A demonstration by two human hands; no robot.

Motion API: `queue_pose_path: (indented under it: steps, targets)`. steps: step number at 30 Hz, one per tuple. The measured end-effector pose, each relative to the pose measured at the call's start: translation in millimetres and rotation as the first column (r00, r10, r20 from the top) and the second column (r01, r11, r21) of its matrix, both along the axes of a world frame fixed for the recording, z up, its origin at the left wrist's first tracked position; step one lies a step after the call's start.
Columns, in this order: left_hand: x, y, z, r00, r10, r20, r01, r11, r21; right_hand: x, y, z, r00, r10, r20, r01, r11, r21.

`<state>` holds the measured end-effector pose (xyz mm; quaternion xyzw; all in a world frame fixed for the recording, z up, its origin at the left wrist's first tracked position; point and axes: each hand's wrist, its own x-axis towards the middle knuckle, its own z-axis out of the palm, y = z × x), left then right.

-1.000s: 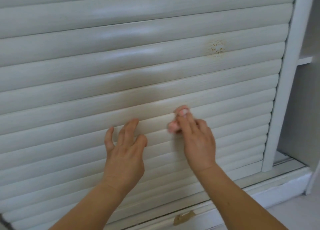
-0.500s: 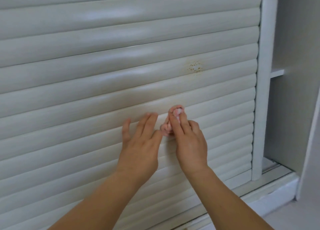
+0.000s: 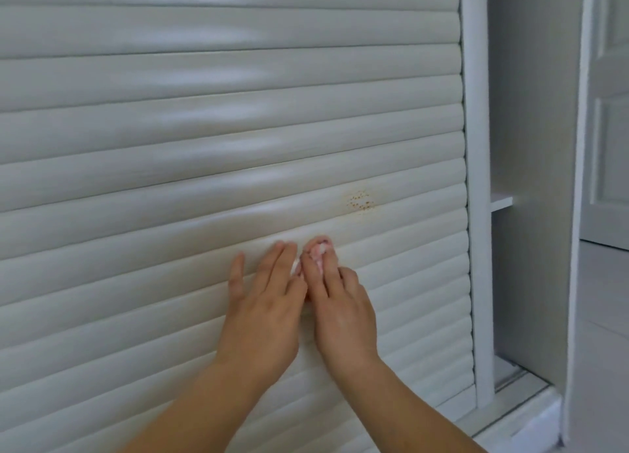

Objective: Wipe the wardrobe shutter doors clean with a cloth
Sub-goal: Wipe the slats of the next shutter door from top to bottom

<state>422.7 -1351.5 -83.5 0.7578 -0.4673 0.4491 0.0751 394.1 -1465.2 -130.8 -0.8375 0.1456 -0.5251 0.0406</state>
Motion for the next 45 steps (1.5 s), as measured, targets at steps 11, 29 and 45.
queue_pose_path:
  steps: [11, 29, 45]
  targets:
    - [14, 18, 18, 0.992, 0.033, 0.118, -0.038, 0.999, 0.039, -22, -74, 33, 0.981, -0.182, -0.060, 0.182, 0.790, 0.586]
    - [-15, -25, 6, 0.952, 0.307, -0.002, -0.307, 0.951, -0.029, -39, -130, 29, 0.980, -0.191, -0.051, 0.184, 0.786, 0.590]
    - [-25, -29, 10, 0.899, 0.437, -0.030, -0.435, 0.899, 0.043, 3, -49, 21, 0.968, 0.113, 0.226, -0.131, 0.989, 0.069]
